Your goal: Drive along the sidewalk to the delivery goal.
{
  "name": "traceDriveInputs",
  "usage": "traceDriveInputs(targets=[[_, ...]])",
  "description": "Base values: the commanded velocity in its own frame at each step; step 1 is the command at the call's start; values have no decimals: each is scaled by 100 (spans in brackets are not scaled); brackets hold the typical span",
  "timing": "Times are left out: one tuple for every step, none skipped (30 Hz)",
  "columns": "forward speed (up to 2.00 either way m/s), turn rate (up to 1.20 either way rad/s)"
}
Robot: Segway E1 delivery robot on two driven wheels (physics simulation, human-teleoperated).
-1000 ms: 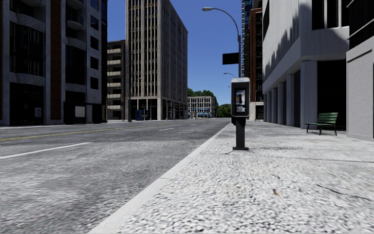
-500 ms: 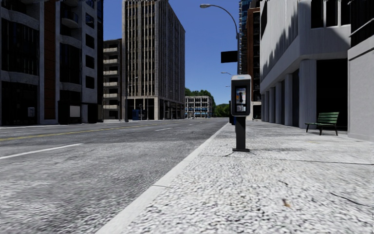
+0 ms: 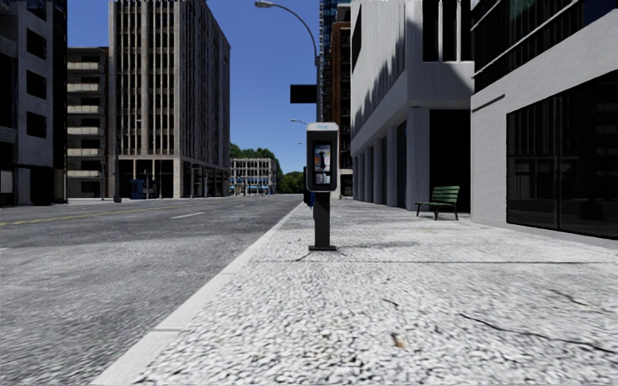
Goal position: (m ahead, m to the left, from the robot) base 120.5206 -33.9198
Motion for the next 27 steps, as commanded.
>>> traceDriveInputs(targets=[[48,-4],[49,0],[50,0],[50,0],[53,0],[57,0],[62,0],[62,0],[66,0],[68,0],[68,0],[68,0],[68,0],[68,0],[68,0],[68,0],[68,0],[68,0],[68,0],[68,0],[68,-6],[68,-6],[68,-10],[69,-10],[71,-11],[71,-11],[73,-11]])
